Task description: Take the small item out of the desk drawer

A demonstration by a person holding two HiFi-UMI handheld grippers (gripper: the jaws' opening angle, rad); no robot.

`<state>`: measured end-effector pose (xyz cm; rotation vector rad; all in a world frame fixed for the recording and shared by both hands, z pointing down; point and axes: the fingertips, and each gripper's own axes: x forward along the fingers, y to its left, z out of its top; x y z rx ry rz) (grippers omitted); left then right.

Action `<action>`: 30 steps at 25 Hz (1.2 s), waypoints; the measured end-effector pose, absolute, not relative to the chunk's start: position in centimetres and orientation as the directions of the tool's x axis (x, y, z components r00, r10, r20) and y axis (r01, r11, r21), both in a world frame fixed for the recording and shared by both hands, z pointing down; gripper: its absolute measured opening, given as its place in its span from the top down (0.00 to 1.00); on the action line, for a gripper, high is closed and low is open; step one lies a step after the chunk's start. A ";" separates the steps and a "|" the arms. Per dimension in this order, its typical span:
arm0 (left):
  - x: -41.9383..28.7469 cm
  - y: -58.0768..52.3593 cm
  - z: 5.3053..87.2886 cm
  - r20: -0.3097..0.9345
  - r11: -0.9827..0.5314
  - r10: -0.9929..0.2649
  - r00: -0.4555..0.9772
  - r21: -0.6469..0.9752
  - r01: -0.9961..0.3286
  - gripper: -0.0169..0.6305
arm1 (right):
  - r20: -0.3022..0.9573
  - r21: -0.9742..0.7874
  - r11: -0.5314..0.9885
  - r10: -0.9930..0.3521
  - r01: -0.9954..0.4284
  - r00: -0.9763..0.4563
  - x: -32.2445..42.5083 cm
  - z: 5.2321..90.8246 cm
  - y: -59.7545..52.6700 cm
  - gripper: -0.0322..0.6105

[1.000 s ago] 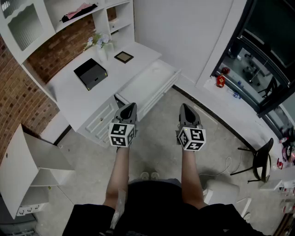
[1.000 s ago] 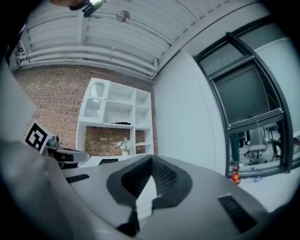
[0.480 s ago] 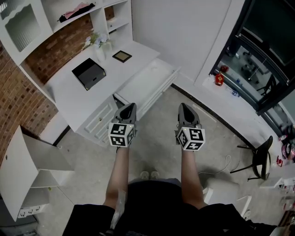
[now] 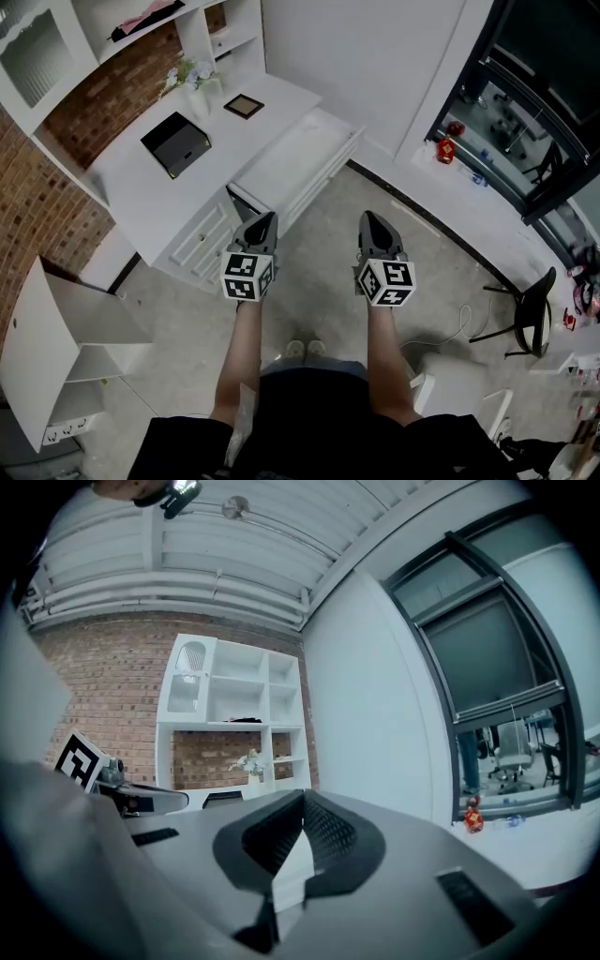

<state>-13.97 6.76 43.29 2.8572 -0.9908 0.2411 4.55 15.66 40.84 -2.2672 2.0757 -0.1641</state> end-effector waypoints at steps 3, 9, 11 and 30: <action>-14.3 6.8 43.7 0.189 -0.783 -0.602 0.776 0.054 -0.620 0.96 | 0.029 -0.125 -0.078 -0.997 -0.989 0.075 4.0 40.9 15.7 0.95; -14.7 6.7 43.0 0.165 -0.795 -0.591 0.790 0.052 -0.605 0.96 | -0.008 -0.147 -0.057 -0.998 -0.988 0.058 3.2 40.0 15.8 0.78; -14.9 6.7 42.6 0.152 -0.801 -0.586 0.796 0.044 -0.597 0.96 | -0.019 -0.154 -0.057 -0.998 -0.986 0.060 2.8 39.8 16.1 0.74; -11.8 1.4 40.6 0.104 -0.824 -0.566 0.818 -0.027 -0.567 0.96 | -0.094 -0.152 -0.121 -0.986 -0.981 0.137 7.4 38.2 13.7 0.68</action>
